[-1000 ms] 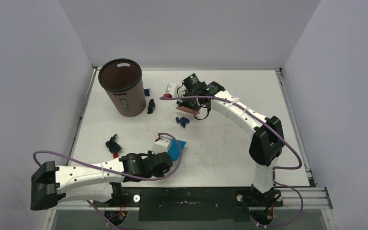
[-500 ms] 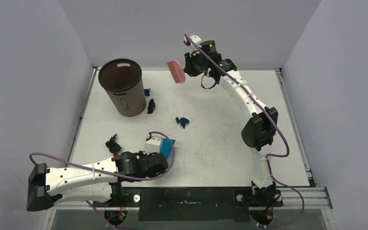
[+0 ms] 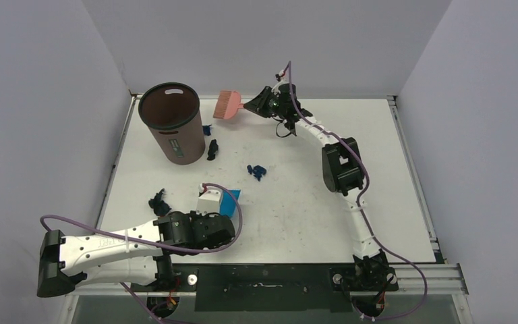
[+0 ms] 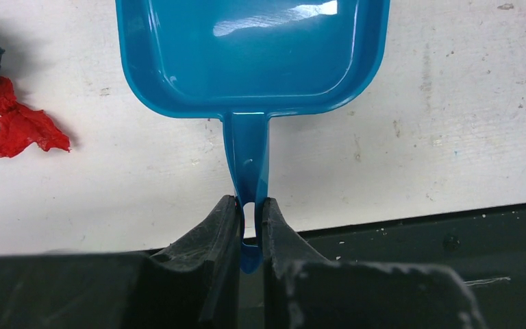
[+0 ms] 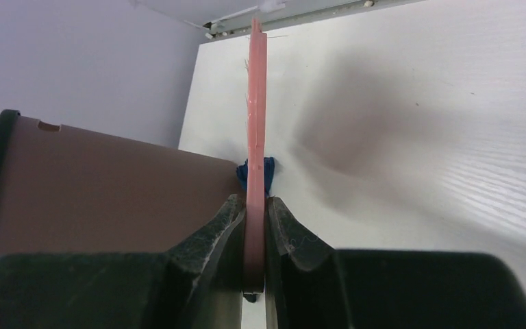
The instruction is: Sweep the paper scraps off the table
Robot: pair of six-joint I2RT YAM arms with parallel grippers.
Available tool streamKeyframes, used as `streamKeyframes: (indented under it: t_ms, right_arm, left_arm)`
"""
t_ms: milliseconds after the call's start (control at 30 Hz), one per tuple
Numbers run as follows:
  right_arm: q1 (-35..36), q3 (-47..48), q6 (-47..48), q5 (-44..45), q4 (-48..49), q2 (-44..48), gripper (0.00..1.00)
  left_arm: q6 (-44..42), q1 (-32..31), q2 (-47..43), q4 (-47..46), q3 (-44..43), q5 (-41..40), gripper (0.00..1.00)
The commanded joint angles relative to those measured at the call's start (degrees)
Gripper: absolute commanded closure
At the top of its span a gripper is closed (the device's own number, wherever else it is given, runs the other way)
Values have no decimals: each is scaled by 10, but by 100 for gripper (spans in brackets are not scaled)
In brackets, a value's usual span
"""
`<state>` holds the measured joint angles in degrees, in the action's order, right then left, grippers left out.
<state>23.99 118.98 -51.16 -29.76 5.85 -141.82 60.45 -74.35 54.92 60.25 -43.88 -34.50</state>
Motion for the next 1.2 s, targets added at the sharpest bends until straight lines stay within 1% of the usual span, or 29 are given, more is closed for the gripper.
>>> streamKeyframes:
  t_ms: [0, 133, 200, 400, 433, 533, 600, 700, 833, 933, 1067, 1167]
  right_arm:
    - [12, 71, -120, -24, 139, -29, 95]
    - [26, 73, -162, -29, 183, -60, 95]
    - [37, 74, -157, -27, 185, -69, 95]
    - [66, 86, -106, 6, 100, -75, 95]
    - [67, 79, -100, 8, 91, -71, 95]
    - [63, 29, -93, 7, 109, -46, 95]
    - [60, 4, -82, 16, 88, -28, 95]
    - [56, -49, -47, 21, 56, 12, 95]
    - [50, -144, -5, 18, 15, 101, 95]
    - [41, -217, 34, 15, -33, 172, 95]
    - [31, -325, 119, 37, -115, 295, 95]
    - [20, -366, 205, 34, -221, 367, 95]
  left_arm:
    - [24, -4, 0, 27, -37, -21, 100]
    - [21, -5, 34, 27, -50, -21, 100]
    - [20, -6, 51, 26, -55, -20, 100]
    - [17, -12, 86, 31, -68, 7, 100]
    - [21, -16, 87, 32, -67, 8, 100]
    - [30, -29, 81, 32, -63, 7, 100]
    - [31, -35, 72, 33, -62, 5, 100]
    - [37, -44, 53, 47, -66, -4, 100]
    - [45, -53, 25, 63, -62, -8, 100]
    - [53, -59, 5, 74, -58, -10, 100]
    - [56, -63, -16, 85, -53, -11, 100]
    - [50, -64, -23, 88, -48, -14, 100]
